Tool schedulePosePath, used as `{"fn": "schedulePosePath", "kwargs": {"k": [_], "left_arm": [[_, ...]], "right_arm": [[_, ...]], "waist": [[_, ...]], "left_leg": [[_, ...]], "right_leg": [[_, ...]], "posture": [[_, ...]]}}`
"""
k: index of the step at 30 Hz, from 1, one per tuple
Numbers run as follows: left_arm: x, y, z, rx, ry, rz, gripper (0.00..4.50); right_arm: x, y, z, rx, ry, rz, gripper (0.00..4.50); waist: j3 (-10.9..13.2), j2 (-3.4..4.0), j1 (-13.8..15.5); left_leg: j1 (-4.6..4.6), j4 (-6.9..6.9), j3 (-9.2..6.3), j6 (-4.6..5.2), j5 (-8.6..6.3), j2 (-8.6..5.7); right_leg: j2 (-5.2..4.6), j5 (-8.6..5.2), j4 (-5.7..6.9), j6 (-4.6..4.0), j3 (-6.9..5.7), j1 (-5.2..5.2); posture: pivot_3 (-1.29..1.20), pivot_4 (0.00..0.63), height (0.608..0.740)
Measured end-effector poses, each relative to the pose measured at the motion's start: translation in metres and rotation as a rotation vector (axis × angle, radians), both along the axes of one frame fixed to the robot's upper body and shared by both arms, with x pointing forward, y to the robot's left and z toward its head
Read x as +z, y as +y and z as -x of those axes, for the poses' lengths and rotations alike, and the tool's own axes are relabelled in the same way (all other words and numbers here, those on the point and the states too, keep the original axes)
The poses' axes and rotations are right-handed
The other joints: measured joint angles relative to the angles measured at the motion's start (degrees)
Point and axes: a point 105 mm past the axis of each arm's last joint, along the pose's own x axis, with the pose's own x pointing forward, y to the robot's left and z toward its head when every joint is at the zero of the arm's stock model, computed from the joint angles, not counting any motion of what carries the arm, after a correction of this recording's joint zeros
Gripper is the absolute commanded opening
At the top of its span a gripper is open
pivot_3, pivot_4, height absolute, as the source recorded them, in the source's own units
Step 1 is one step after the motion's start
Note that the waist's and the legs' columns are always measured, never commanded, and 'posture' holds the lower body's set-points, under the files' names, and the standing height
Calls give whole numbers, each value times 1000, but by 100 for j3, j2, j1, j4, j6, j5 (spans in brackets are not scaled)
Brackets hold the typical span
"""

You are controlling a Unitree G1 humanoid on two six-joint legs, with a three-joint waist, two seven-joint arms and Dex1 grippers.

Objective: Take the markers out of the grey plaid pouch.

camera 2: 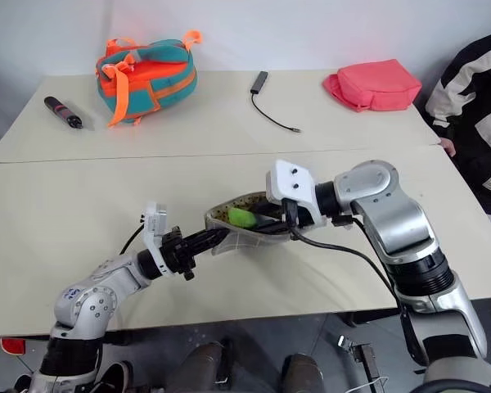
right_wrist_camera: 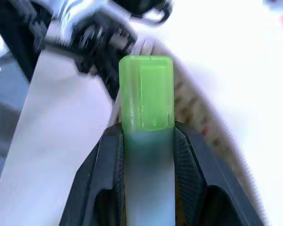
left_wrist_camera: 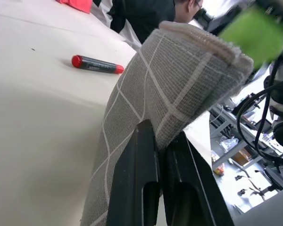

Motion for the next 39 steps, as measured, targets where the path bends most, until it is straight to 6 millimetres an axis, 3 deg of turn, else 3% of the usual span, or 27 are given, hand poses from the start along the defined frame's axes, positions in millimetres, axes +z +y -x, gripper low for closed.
{"fn": "schedulePosePath", "kwargs": {"k": [3, 6, 10, 13, 17, 24, 27, 31, 33, 39], "left_arm": [[1, 2, -2, 4, -13, -11, 0], [4, 10, -5, 38, -54, -38, 0], [21, 41, -14, 151, -160, -110, 0], [32, 66, -20, 239, -232, -173, 0], [52, 120, -30, 461, -430, -412, 0], [57, 150, -41, 703, -734, -837, 0], [41, 143, -38, 691, -793, -945, 0], [-7, 123, -32, 602, -748, -1017, 0], [-22, 119, -30, 577, -711, -1015, 0], [-22, 117, -28, 570, -693, -968, 1726]], "right_arm": [[24, 17, -2, 20, -31, -150, 1088], [43, 22, -5, 9, -53, -239, 1088], [70, 15, -18, -49, -129, -337, 1088], [73, 3, -36, -134, -191, -356, 1088], [44, -28, -69, -316, -317, -179, 1088], [-57, -73, -87, -364, -405, 298, 1088], [-80, -84, -85, -371, -398, 379, 1088], [-88, -83, -85, -394, -402, 362, 1088], [-90, -80, -84, -396, -394, 349, 1088], [-94, -68, -80, -423, -302, 247, 3135]], "waist": [[1, 1, -9], [2, 0, 4], [3, 0, 0], [3, 0, -6], [3, -1, -3], [5, -6, -18], [5, -6, -78], [5, -7, -148], [3, -10, -144], [2, -12, -144]], "left_leg": [[0, -1, -1, -1, 0, 3], [-7, -1, -2, -1, 0, 2], [-7, -2, 1, 0, 0, 0], [-8, -5, 6, -1, 0, -1], [-14, -14, 34, -1, 0, -17], [-19, -30, 94, 1, 1, 0], [-16, -31, 89, 2, 0, 6], [-8, -29, 87, 2, 0, 13], [-7, -28, 82, 1, 1, 18], [-6, -26, 81, 1, 0, 17]], "right_leg": [[4, 0, 16, 0, 0, -3], [4, 1, 20, 1, -1, -7], [4, 1, 21, 2, 0, -9], [6, 1, 25, 2, 1, -19], [5, 1, 40, 2, 20, -49], [-8, 2, 61, 4, 47, -90], [-8, 2, 62, 4, 57, -92], [-6, 3, 71, 4, 63, -91], [-3, 3, 73, 3, 61, -91], [-7, 4, 75, 2, 61, -90]], "posture": [[0, 150, 740], [0, 150, 740], [0, 150, 740], [0, 150, 740], [0, 150, 740], [0, 150, 740], [0, 150, 740], [0, 150, 740], [0, 150, 740], [0, 150, 740]]}}
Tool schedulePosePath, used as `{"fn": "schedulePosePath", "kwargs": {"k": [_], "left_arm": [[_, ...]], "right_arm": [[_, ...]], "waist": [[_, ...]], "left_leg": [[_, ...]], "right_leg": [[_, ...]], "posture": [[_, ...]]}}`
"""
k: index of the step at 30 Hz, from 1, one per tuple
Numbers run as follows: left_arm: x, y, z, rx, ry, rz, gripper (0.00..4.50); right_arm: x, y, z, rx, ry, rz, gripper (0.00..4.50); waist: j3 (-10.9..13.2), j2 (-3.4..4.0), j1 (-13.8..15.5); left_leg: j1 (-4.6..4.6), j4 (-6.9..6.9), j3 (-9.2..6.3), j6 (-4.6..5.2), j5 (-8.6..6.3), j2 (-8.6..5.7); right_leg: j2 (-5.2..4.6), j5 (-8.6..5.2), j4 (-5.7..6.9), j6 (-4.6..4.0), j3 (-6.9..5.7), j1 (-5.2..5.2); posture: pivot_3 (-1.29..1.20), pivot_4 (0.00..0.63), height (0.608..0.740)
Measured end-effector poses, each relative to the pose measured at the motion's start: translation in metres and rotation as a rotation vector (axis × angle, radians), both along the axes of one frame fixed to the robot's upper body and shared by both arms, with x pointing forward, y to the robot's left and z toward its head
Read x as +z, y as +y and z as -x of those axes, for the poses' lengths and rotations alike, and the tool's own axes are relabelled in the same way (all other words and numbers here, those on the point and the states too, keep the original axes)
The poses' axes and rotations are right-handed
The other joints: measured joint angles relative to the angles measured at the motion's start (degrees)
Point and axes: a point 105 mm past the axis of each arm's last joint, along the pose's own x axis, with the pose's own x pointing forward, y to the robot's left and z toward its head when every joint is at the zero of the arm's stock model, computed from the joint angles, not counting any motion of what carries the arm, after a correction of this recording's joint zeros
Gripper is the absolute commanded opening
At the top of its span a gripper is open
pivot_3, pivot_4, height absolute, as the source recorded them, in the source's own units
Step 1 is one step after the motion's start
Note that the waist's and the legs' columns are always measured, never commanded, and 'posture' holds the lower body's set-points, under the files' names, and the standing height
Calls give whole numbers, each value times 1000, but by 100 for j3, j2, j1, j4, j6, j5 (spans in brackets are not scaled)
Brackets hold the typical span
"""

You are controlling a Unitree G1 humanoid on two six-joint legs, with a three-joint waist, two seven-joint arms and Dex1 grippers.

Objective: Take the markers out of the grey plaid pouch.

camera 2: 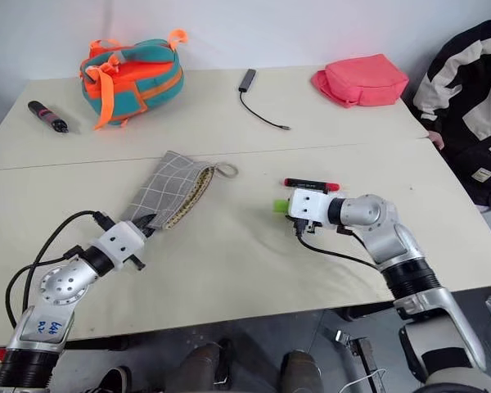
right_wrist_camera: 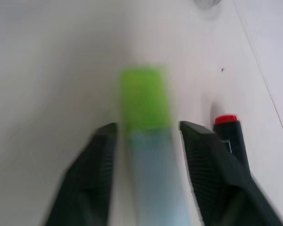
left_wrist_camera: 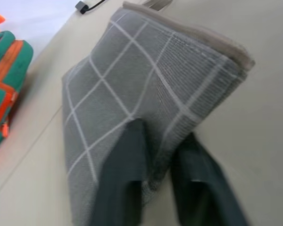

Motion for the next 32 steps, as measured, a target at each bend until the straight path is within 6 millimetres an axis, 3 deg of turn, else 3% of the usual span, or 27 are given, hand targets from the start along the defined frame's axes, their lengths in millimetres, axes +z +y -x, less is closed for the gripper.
{"fn": "schedulePosePath", "kwargs": {"k": [4, 7, 14, 19, 22, 24, 32], "left_arm": [[3, -5, 5, -40, 28, 111, 2968], [14, -8, 18, -99, 46, 220, 3930], [34, 3, 52, -146, 149, 498, 3930], [37, 17, 57, -63, 176, 583, 3930], [30, 38, 62, 52, 169, 624, 3930], [21, 55, 66, 133, 181, 630, 3930], [1, 73, 72, 214, 211, 622, 3930]], "right_arm": [[2, 5, 5, 11, 36, -61, 4466], [1, 8, 15, 26, 92, -135, 4500], [30, 13, 56, 110, 197, -454, 4500], [15, 8, 87, 136, 299, -525, 4500], [-7, -13, 100, 74, 336, -510, 4500], [-16, -22, 99, 30, 345, -527, 4500], [-17, -31, 91, 15, 276, -512, 4500]], "waist": [[0, 0, 0], [0, 0, 2], [1, 0, 26], [1, 0, 71], [-3, -7, 137], [-3, -6, 124], [-4, -8, 177]], "left_leg": [[-1, 0, -2, 0, 0, 1], [-3, 0, -2, 1, -1, 0], [-1, 6, -19, 7, -8, 1], [-2, 11, -16, 16, -15, -13], [-1, 13, -10, 12, -22, -11], [2, 13, 6, 10, -22, -7], [1, 19, 7, -3, -34, -4]], "right_leg": [[0, 0, -1, 0, -1, 0], [-1, 0, -2, 0, -2, 0], [-1, 0, -9, 0, -13, 15], [-13, 2, -20, 4, -8, 13], [-11, 2, -23, 4, -5, 11], [-7, 2, -21, 4, 6, 5], [-7, 2, -25, 4, 9, 5]], "posture": [[0, 150, 740], [0, 150, 740], [0, 150, 740], [0, 150, 740], [0, 150, 740], [0, 150, 740], [0, 150, 740]]}}
